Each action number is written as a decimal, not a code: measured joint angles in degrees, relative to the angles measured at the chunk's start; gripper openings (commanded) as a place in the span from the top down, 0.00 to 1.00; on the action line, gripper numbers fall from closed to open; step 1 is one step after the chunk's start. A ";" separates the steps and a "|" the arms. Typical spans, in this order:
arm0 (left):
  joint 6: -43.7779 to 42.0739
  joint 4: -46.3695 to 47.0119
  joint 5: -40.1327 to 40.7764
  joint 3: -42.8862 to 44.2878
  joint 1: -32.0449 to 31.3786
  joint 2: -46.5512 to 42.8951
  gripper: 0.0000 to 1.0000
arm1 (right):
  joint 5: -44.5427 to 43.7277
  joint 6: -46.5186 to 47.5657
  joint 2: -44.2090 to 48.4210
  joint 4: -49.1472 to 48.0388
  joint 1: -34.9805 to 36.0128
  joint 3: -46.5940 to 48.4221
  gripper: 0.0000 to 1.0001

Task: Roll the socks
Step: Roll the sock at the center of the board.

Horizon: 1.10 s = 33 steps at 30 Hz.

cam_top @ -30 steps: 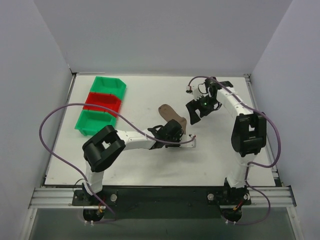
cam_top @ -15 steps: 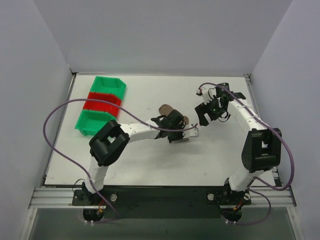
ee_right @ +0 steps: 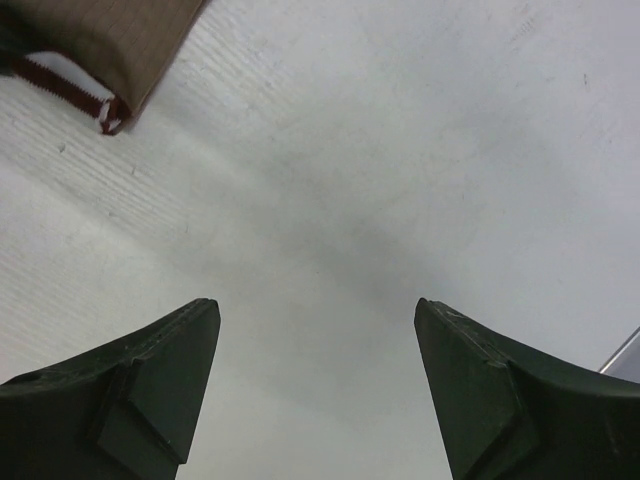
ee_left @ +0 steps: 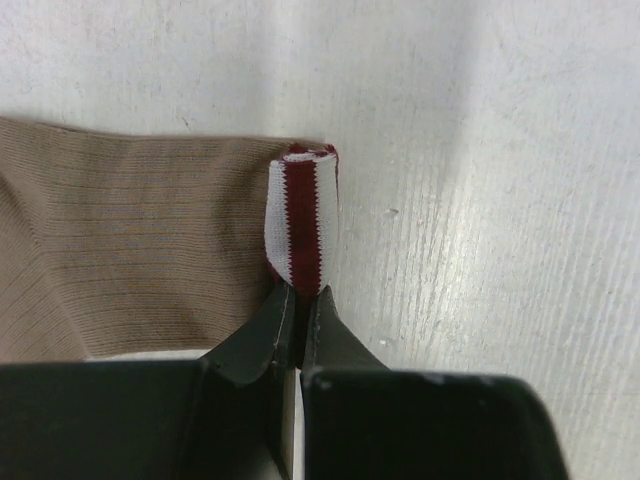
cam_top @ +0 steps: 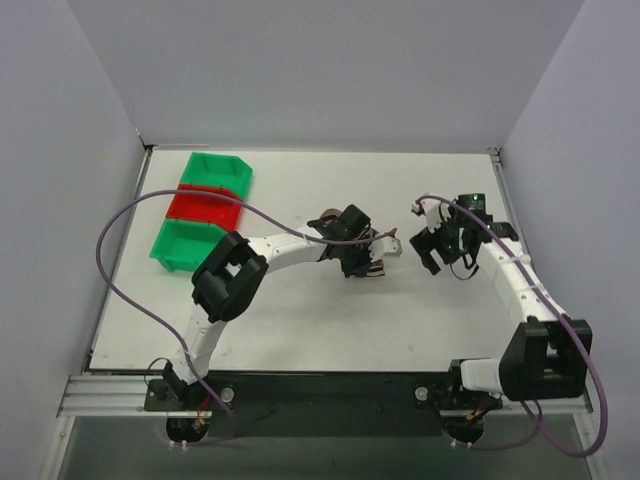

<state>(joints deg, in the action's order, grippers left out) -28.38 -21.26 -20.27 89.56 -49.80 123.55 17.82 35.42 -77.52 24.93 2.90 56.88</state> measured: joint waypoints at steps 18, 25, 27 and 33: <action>8.11 -4.96 -9.62 9.92 2.05 6.95 1.00 | -2.08 15.85 23.45 -3.61 8.39 -25.38 0.23; 9.29 -4.61 -11.17 10.49 2.29 7.63 1.00 | -9.27 15.87 21.79 -12.87 21.59 -31.89 0.24; 9.40 -4.52 -11.17 10.49 2.29 7.67 1.00 | -11.65 15.93 20.50 -17.59 23.93 -33.29 0.25; 9.77 -4.35 -11.28 10.51 2.29 7.78 1.00 | -20.13 18.10 13.55 -34.60 31.67 -37.18 0.29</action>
<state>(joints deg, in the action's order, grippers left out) -18.61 -25.61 -31.55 100.07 -47.51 131.33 -2.31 53.52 -63.96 -9.67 34.57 19.70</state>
